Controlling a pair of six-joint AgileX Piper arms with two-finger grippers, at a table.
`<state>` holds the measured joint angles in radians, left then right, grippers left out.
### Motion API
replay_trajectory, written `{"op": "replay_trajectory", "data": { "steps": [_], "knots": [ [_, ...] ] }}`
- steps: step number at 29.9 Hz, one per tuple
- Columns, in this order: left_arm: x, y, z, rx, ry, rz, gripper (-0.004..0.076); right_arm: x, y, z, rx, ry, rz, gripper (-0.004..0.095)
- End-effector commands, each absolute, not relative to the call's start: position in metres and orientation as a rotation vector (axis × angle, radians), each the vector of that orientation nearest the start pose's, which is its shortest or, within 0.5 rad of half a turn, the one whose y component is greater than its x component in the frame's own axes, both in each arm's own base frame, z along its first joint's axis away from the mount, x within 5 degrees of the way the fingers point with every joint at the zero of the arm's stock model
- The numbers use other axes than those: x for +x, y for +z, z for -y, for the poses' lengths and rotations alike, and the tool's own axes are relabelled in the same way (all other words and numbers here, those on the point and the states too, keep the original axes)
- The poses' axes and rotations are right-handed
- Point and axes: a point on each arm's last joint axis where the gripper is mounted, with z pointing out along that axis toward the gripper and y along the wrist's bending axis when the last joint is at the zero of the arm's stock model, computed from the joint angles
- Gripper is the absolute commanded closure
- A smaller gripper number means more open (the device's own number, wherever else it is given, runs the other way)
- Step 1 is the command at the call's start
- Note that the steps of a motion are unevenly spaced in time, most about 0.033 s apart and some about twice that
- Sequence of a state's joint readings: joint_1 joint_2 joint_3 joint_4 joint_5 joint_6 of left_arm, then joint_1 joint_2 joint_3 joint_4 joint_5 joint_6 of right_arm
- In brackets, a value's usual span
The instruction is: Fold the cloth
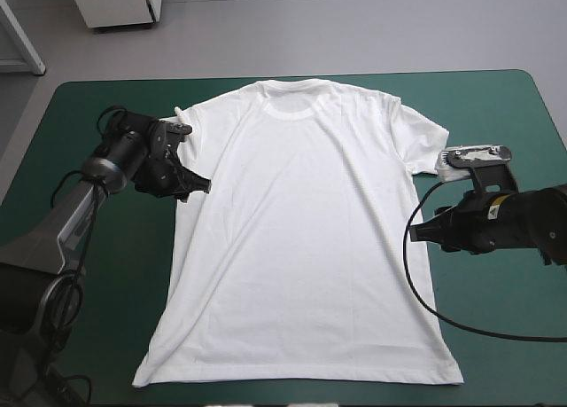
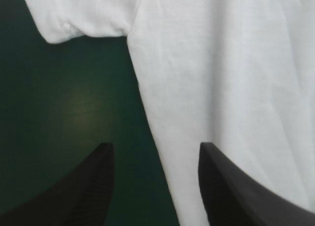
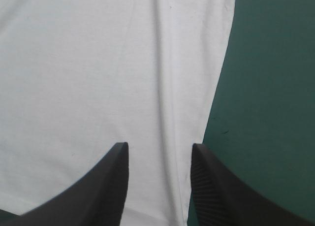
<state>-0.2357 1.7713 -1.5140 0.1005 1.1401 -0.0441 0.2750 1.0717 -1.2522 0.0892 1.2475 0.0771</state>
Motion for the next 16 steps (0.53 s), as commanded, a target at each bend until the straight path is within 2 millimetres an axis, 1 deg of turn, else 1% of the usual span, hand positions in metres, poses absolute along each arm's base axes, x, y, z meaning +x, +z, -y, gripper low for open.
{"op": "replay_trajectory", "data": {
  "steps": [1, 7, 14, 15, 16],
  "knots": [
    [0.371, 0.292, 0.079, 0.298, 0.094, -2.788, 0.0340, 0.174, 0.415, -0.055, -0.244, 0.257, -2.473, 0.0523],
    [0.390, 0.262, 0.079, 0.226, 0.093, -2.817, 0.0340, 0.174, 0.415, -0.055, -0.242, 0.252, -2.473, 0.0523],
    [0.401, 0.239, 0.075, 0.200, 0.093, -2.855, 0.0340, 0.174, 0.415, -0.055, -0.236, 0.248, -2.474, 0.0523],
    [0.402, 0.237, 0.075, 0.198, 0.092, -2.853, 0.0345, 0.174, 0.415, -0.054, -0.237, 0.242, -2.473, 0.0523],
    [0.403, 0.234, 0.076, 0.196, 0.091, -2.854, 0.0366, 0.175, 0.415, -0.054, -0.234, 0.236, -2.473, 0.0523]
  ]
}}
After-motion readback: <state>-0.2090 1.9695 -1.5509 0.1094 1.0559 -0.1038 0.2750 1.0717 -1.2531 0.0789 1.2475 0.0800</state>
